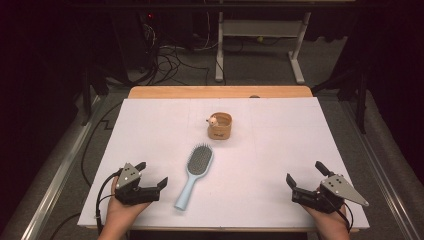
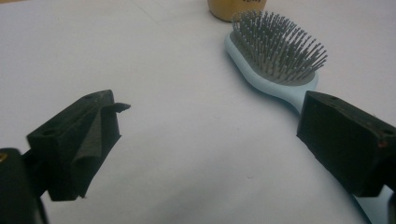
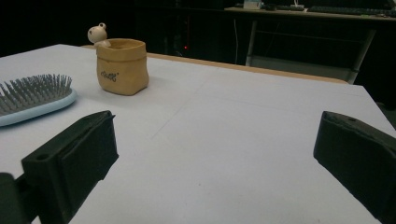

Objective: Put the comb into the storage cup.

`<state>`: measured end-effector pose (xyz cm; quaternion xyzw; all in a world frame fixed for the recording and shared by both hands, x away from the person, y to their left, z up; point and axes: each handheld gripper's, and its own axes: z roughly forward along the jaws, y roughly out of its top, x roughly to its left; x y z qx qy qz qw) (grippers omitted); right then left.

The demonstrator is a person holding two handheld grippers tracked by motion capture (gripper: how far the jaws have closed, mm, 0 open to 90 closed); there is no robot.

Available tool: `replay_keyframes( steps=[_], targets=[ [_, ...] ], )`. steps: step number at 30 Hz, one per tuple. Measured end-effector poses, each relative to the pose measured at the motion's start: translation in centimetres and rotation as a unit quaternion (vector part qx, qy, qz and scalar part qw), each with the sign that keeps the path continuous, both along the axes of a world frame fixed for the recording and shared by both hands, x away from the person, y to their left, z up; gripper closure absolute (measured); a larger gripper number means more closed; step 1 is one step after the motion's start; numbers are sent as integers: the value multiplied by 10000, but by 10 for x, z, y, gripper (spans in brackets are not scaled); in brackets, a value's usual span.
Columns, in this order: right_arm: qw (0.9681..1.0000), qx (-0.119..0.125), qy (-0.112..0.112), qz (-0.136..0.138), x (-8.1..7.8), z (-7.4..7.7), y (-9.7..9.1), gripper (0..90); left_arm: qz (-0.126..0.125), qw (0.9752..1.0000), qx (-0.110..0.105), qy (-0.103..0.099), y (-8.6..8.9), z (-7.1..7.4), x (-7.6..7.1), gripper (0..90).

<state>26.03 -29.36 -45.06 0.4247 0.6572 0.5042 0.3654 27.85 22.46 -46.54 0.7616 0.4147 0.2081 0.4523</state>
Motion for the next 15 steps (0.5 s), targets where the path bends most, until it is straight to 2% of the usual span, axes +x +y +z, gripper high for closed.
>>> replay_keyframes(
  steps=[3,7,9,11,12,14,15],
  targets=[
    [9999,-96,41,1,0,0,2,2,-49,9998,114,133,-2,0,1,6],
    [9996,-242,113,-5,6,5,6,2,-4,9994,115,335,-3,3,3,8],
    [9995,-275,144,3,8,8,7,2,-28,9993,124,361,-4,5,5,5],
    [9992,-375,107,35,10,10,7,2,-138,9986,194,481,-6,7,6,5],
    [9991,-400,101,41,10,11,6,2,-119,9985,267,462,-6,8,6,5],
    [9994,-332,65,59,8,8,6,2,-158,9979,413,466,-7,8,7,5],
    [9995,-312,67,77,7,7,5,3,-211,9973,416,573,-7,8,8,5]
  ],
)
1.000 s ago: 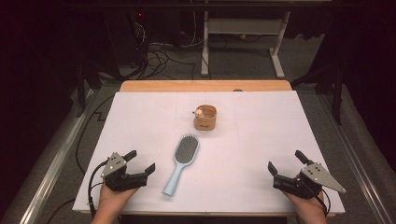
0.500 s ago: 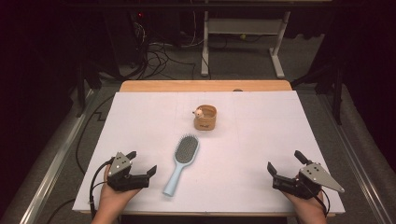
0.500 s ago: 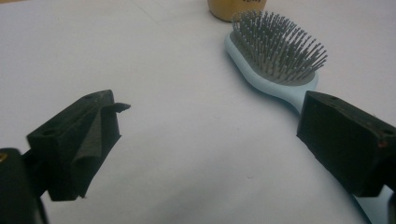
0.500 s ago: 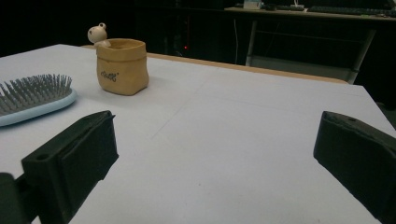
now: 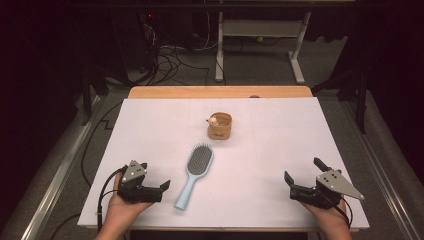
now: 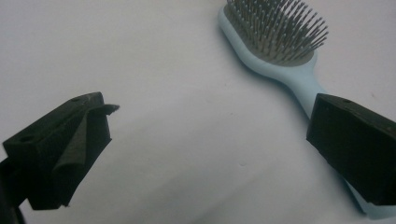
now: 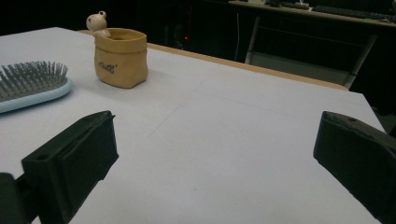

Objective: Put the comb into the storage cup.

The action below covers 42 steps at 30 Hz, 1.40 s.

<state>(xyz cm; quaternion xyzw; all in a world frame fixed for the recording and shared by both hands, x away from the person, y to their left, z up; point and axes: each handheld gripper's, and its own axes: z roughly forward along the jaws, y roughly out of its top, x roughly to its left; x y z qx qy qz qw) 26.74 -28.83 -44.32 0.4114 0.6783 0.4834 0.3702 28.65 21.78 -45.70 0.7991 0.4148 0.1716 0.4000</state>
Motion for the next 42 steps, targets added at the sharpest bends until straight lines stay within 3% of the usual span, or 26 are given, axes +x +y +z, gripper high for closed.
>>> replay_keyframes(
  steps=[5,14,16,19,20,21,22,24,25,26,28,30,32,37,42],
  targets=[
    [9999,-34,33,132,-4,-4,1,3,-108,9992,33,391,1,6,4,13],
    [9998,19,-40,204,-7,-1,0,3,-270,9971,378,599,-5,21,9,28],
    [9998,35,-41,208,-8,0,0,3,-317,9953,413,819,-7,22,11,4],
    [9997,65,-60,233,-8,0,-1,3,-446,9904,483,1215,-8,22,15,5],
    [9997,57,-57,239,-9,0,-1,3,-483,9884,459,1365,-8,21,17,5],
    [9997,79,-63,240,-9,0,0,3,-520,9847,447,1603,-8,21,19,5],
    [9996,71,-77,253,-9,1,0,3,-620,9788,399,1912,-8,20,23,5],
    [9996,55,-68,254,-9,1,0,3,-811,9617,215,2608,-8,17,32,5],
    [9996,54,-67,251,-9,2,1,3,-784,9561,140,2822,-8,16,35,10],
    [9996,56,-72,254,-10,2,1,3,-744,9569,128,2803,-9,17,36,41],
    [9996,49,-80,260,-10,2,1,3,-835,9633,256,2539,-10,21,35,179],
    [9996,58,-89,260,-10,2,1,3,-731,9645,410,2504,-13,23,36,143],
    [9996,70,-94,259,-10,3,0,3,-704,9639,426,2533,-14,24,37,159],
    [9996,73,-101,257,-11,3,1,3,-614,9600,863,2594,-20,27,40,155],
    [9996,74,-111,251,-11,4,1,3,-601,9584,997,2607,-25,31,42,160]
  ],
)
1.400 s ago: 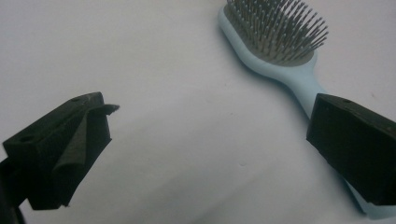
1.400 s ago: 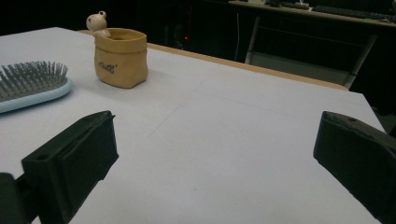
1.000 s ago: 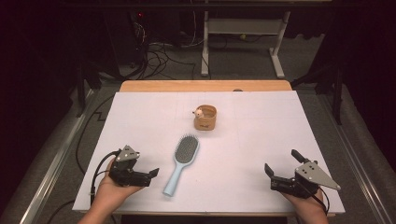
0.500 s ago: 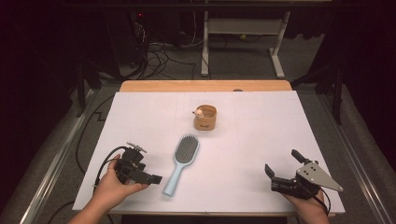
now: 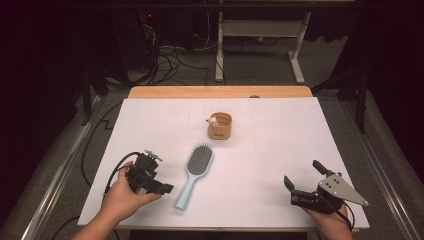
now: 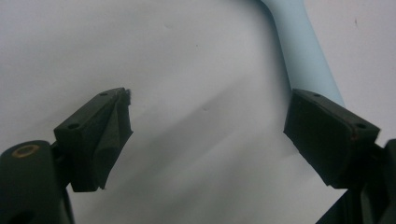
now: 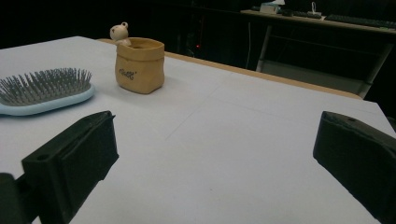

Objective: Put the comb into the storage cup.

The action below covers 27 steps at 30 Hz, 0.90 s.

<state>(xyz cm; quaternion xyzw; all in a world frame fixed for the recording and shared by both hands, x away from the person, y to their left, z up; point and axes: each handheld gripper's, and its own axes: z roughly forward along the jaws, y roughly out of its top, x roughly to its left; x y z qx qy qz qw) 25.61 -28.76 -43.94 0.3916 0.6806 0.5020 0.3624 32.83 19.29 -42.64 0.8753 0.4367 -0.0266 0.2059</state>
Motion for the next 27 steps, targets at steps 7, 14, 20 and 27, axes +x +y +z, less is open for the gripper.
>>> replay_keyframes(
  steps=[7,14,20,27],
  targets=[
    [10000,12,-1,-1,-1,1,0,3,-20,9997,214,-112,-11,10,2,164],
    [10000,16,-28,-7,-1,1,0,4,-34,9983,566,-143,-21,15,6,165],
    [10000,-4,-18,-27,-1,2,0,4,20,9967,813,-61,-28,16,12,167],
    [10000,1,-39,-39,-1,2,-1,5,-87,9968,789,117,-39,25,19,166]
  ],
)
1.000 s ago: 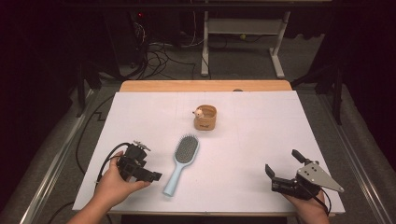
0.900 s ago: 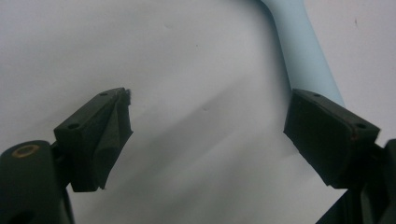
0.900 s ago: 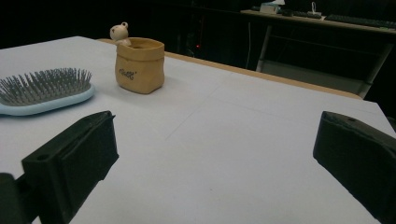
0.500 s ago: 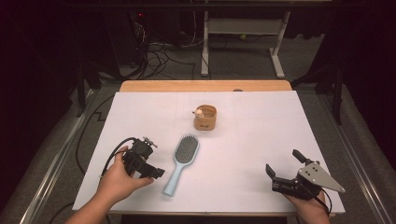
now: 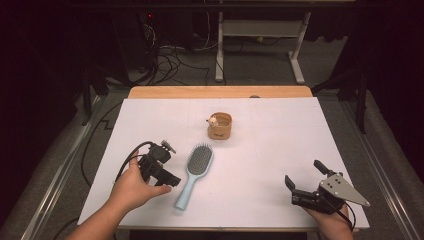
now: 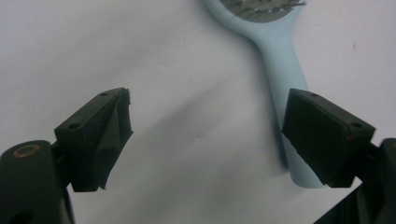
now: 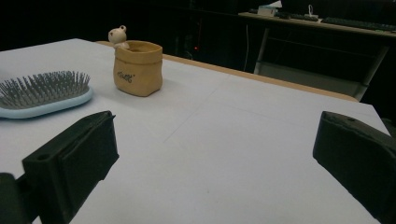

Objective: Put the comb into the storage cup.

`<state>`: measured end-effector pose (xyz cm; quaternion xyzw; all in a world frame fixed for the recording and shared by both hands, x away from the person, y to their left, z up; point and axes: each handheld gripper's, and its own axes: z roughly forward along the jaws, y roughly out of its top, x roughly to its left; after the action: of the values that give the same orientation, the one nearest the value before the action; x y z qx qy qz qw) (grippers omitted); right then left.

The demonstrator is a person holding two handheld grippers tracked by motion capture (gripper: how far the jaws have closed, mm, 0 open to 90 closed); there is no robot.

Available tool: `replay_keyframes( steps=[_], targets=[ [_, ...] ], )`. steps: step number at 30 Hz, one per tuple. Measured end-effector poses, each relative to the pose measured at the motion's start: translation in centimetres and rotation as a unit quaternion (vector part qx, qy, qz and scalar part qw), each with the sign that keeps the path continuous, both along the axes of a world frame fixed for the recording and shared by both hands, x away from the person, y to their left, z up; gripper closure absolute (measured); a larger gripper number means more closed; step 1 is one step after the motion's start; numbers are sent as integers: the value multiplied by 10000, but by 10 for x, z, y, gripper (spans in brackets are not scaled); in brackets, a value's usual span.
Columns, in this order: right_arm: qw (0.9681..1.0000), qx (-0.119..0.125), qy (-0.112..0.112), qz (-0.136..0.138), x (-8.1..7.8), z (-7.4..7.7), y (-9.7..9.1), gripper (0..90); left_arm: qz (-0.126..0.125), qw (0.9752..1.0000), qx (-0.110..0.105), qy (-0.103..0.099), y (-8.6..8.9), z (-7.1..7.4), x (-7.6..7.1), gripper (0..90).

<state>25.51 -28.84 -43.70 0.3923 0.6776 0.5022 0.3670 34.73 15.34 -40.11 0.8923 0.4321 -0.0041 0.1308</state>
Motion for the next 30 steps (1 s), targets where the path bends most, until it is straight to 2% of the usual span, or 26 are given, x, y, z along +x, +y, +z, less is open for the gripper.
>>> replay_keyframes(
  steps=[2,5,10,14,16,19,21,27,30],
  targets=[
    [10000,-1,-17,14,0,0,0,5,58,10000,58,-10,-5,3,2,166],
    [10000,0,-21,19,0,0,1,5,18,10000,82,13,-13,6,6,166],
    [10000,28,-28,3,1,1,0,8,93,9999,50,51,-25,12,15,167],
    [10000,38,-36,4,1,1,-1,10,101,9999,-60,46,-33,15,21,158],
    [10000,46,-49,4,0,1,-1,12,74,9998,-144,131,-34,15,23,155],
    [10000,59,-50,-3,1,1,-1,14,18,9998,-22,176,-36,15,26,163],
    [10000,57,-44,-2,1,1,-1,14,35,9998,-39,187,-36,15,28,164],
    [10000,68,-50,-2,1,2,-1,16,133,9997,174,105,-41,14,30,164],
    [10000,73,-32,-3,1,1,-1,16,38,9997,207,133,-43,14,31,169]
  ],
)
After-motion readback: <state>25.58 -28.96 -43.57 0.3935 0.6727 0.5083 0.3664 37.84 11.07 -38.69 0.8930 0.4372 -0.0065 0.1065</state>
